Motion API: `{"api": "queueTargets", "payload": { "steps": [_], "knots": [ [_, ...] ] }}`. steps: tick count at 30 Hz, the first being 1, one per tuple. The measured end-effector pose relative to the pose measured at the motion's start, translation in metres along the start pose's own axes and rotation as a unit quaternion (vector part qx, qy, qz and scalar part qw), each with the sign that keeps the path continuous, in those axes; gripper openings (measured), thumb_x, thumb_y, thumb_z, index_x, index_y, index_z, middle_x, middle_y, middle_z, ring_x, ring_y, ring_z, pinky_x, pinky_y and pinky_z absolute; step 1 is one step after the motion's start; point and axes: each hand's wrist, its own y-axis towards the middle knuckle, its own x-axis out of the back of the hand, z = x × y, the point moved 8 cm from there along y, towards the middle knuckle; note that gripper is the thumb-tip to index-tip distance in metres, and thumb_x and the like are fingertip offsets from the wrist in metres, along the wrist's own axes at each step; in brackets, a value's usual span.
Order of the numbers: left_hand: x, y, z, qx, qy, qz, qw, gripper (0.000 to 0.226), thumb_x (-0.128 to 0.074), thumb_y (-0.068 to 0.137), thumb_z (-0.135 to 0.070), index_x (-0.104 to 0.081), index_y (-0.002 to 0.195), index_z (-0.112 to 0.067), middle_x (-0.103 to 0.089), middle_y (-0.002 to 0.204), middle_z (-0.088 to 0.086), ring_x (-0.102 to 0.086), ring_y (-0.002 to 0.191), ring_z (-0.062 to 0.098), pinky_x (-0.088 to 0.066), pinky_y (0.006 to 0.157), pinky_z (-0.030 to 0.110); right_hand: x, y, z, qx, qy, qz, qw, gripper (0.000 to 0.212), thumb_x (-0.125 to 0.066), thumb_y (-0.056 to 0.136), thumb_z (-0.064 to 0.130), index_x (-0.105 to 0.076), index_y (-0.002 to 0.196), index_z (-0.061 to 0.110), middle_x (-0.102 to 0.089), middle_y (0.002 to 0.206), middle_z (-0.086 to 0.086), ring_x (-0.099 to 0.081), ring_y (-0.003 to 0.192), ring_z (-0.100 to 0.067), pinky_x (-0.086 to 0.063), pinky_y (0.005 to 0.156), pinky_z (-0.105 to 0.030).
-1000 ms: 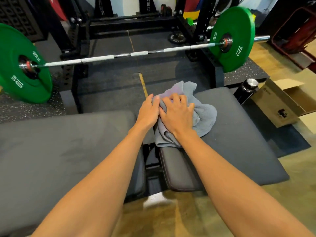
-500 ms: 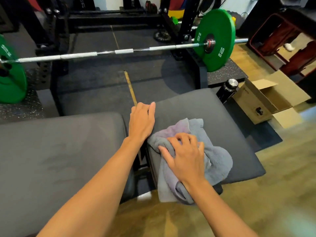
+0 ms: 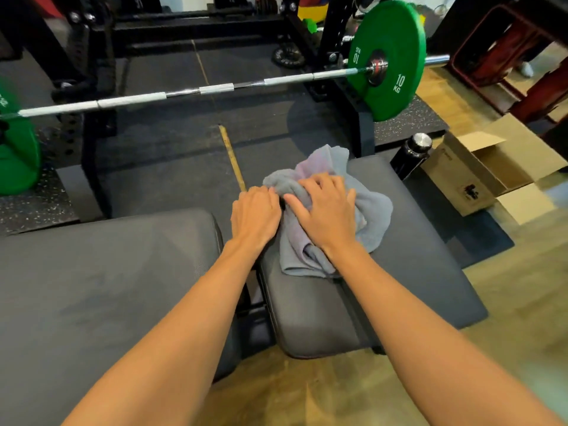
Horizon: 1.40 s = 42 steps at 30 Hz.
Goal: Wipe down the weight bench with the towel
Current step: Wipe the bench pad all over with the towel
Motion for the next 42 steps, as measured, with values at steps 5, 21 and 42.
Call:
{"api": "queueTargets", "payload": {
  "steps": [5, 21, 42],
  "knots": [
    [-0.012, 0.001, -0.048, -0.059, 0.052, -0.005, 0.997, 0.055, -0.016, 0.091, -0.031, -0.065, 0.098, -0.007, -0.067, 0.108, 0.017, -0.06, 0.097, 0.04, -0.039, 0.089, 0.044, 0.06, -0.103, -0.043, -0.036, -0.002, 0.013, 0.999, 0.032, -0.05, 0.09, 0.056, -0.065, 0.103, 0.031, -0.059, 0.105, 0.006, -0.05, 0.103, -0.021, -0.035, 0.078, -0.039],
    [-0.048, 0.034, -0.067, -0.04, 0.051, -0.027, 0.998, 0.041, -0.023, 0.101, -0.027, -0.059, 0.112, -0.013, -0.067, 0.107, 0.012, -0.055, 0.101, 0.03, -0.03, 0.086, 0.04, -0.003, 0.078, -0.079, -0.04, -0.081, -0.06, 0.994, 0.039, -0.054, 0.085, 0.056, -0.07, 0.095, 0.022, -0.064, 0.096, -0.002, -0.058, 0.093, -0.03, -0.041, 0.068, -0.044],
    [-0.081, 0.041, -0.112, -0.078, -0.02, -0.002, 0.997, 0.053, -0.025, 0.1, -0.04, -0.044, 0.143, -0.015, -0.063, 0.126, 0.009, -0.05, 0.119, 0.023, -0.024, 0.103, 0.036, 0.052, -0.008, -0.142, -0.086, -0.082, -0.059, 0.991, 0.036, -0.05, 0.087, 0.057, -0.069, 0.093, 0.026, -0.062, 0.096, 0.0, -0.057, 0.092, -0.028, -0.043, 0.067, -0.044]
  ]
}}
